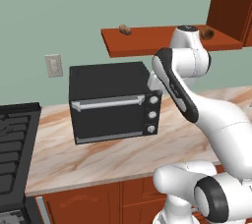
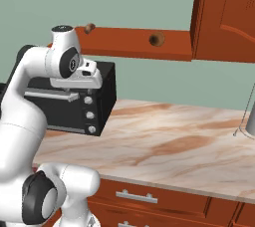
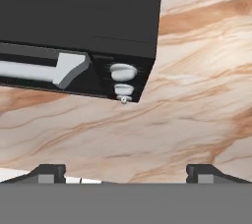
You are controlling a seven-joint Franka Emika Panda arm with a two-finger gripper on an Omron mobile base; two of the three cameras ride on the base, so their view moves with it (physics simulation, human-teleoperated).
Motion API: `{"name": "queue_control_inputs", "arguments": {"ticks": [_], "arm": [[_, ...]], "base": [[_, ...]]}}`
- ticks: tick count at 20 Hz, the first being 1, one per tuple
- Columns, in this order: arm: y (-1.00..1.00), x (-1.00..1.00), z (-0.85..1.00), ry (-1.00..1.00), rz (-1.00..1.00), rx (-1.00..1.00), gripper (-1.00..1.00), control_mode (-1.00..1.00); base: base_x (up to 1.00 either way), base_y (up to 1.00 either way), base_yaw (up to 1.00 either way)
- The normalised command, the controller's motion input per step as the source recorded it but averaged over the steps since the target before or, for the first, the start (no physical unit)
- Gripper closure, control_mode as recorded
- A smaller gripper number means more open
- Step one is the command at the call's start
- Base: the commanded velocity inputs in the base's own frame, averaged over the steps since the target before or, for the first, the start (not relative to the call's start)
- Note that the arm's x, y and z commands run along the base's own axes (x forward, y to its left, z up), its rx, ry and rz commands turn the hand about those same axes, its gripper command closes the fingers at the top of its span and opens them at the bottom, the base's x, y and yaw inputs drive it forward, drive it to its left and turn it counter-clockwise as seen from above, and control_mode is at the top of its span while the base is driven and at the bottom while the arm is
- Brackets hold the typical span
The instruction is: Pick the potatos from the cabinet and place them in one bowl. Pick the tangerine from the sink and place it in the other bowl.
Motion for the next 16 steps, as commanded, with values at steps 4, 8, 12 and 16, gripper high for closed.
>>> {"name": "queue_control_inputs", "arguments": {"ticks": [4, 8, 12, 16], "arm": [[-0.08, -0.73, 0.0, -0.07, 0.0, 0.06, -1.0, -1.0], [-0.16, -0.63, 0.15, -0.24, -0.04, 0.1, -1.0, -1.0], [-0.03, -0.48, 0.42, -0.25, -0.04, 0.06, -1.0, -1.0], [0.0, -0.04, 0.34, -0.3, 0.0, 0.0, -1.0, -1.0]], "base": [[0.0, 0.0, 0.0], [0.0, 0.0, 0.0], [0.0, 0.0, 0.0], [0.0, 0.0, 0.0]]}}
